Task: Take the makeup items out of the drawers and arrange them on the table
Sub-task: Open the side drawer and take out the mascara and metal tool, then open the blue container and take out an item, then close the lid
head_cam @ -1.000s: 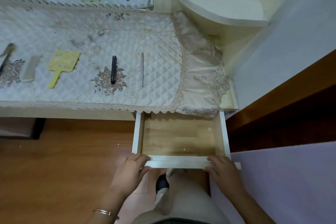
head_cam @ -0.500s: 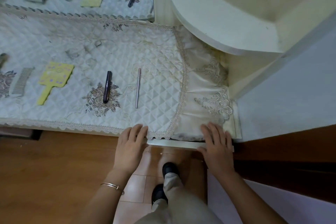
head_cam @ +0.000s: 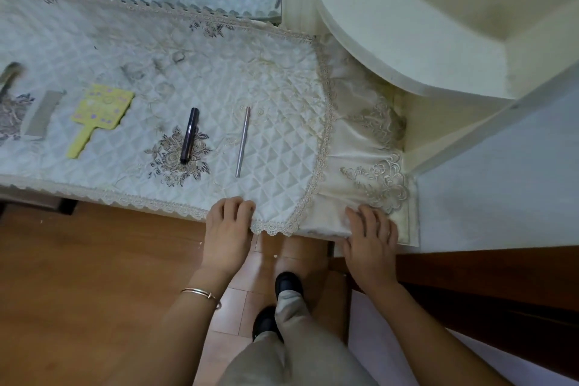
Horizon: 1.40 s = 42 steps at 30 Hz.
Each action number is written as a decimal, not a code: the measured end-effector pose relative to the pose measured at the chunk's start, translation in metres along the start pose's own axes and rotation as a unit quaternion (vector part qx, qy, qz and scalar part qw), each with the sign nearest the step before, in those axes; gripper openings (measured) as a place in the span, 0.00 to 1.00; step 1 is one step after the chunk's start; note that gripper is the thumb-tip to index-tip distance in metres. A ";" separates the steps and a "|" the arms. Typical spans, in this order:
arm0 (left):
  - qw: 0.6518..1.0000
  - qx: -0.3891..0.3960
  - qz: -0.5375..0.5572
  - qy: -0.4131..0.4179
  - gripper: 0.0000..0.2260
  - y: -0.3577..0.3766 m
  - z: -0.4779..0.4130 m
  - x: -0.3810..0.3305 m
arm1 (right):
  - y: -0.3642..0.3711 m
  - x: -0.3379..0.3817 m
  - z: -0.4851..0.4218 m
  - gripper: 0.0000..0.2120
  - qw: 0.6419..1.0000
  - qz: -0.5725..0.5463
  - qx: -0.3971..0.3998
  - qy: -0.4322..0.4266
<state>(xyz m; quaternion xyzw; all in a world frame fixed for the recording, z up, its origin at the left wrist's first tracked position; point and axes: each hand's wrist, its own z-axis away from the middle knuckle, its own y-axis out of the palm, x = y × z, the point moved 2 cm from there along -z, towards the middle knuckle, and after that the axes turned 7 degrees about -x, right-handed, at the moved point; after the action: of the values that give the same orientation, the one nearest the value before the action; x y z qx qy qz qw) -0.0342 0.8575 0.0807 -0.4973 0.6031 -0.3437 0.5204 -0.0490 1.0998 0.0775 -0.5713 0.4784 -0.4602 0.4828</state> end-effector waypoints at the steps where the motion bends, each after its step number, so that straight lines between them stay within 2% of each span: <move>1: 1.000 0.010 0.008 0.013 0.23 -0.002 0.003 0.000 | -0.001 0.000 0.000 0.27 1.000 -0.011 0.008 0.000; 4: 0.998 0.042 0.027 0.041 0.22 -0.012 0.017 0.004 | -0.006 -0.002 0.003 0.30 0.998 -0.034 0.043 -0.005; 6: 0.996 0.062 0.062 0.022 0.19 -0.020 0.037 0.009 | -0.009 -0.003 0.007 0.31 0.996 -0.032 0.082 -0.014; 8: 0.992 0.059 0.102 -0.035 0.14 -0.027 0.064 0.020 | -0.012 0.000 0.013 0.30 0.994 -0.033 0.104 -0.014; 10: 0.974 0.083 0.152 -0.144 0.13 -0.032 0.101 0.037 | -0.016 0.009 0.024 0.30 0.993 -0.045 0.105 -0.002; 12: 0.930 0.120 0.210 -0.277 0.12 -0.036 0.146 0.057 | -0.018 0.020 0.042 0.30 0.993 -0.060 0.097 0.020; 15: 0.876 0.137 0.239 -0.397 0.10 -0.048 0.225 0.092 | -0.012 0.049 0.085 0.29 0.988 -0.087 0.129 0.027; 17: 0.843 0.136 0.247 -0.458 0.08 -0.061 0.285 0.117 | -0.003 0.080 0.124 0.28 0.970 -0.135 0.200 0.037; 19: 0.809 0.136 0.244 -0.517 0.08 -0.074 0.348 0.143 | 0.005 0.116 0.167 0.26 0.937 -0.187 0.290 0.055; 23: 0.714 0.172 0.260 -0.627 0.10 -0.101 0.460 0.183 | 0.013 0.179 0.236 0.19 0.880 -0.214 0.420 0.061; 25: 0.671 0.146 0.282 -0.671 0.08 -0.115 0.500 0.192 | 0.011 0.207 0.253 0.18 0.858 -0.217 0.461 0.058; 28: 0.590 0.066 0.327 -0.735 0.06 -0.127 0.539 0.199 | 0.005 0.251 0.255 0.08 0.843 -0.238 0.477 0.073; 30: 0.534 0.019 0.354 -0.767 0.06 -0.129 0.553 0.202 | 0.003 0.280 0.249 0.12 0.841 -0.250 0.473 0.076; 32: 0.493 -0.020 0.371 -0.787 0.07 -0.128 0.561 0.206 | 0.005 0.308 0.242 0.17 0.830 -0.266 0.483 0.084; 35: 0.455 -0.059 0.374 -0.806 0.07 -0.130 0.564 0.219 | 0.014 0.347 0.233 0.18 0.821 -0.259 0.504 0.072; 38: 0.420 -0.070 0.389 -0.817 0.07 -0.133 0.555 0.249 | 0.035 0.383 0.218 0.17 0.827 -0.211 0.520 0.029; 40: 0.416 -0.066 0.395 -0.817 0.06 -0.138 0.545 0.278 | 0.049 0.410 0.205 0.16 0.836 -0.172 0.522 0.001; 42: 0.430 -0.068 0.390 -0.812 0.09 -0.145 0.533 0.312 | 0.061 0.442 0.189 0.16 0.834 -0.144 0.532 -0.017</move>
<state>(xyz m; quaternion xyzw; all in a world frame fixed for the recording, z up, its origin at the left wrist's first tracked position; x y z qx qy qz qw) 0.5285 0.5744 0.0081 -0.2931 0.0537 0.4997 0.8133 0.1844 0.6784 0.0245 -0.2958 0.0638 -0.6985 0.6485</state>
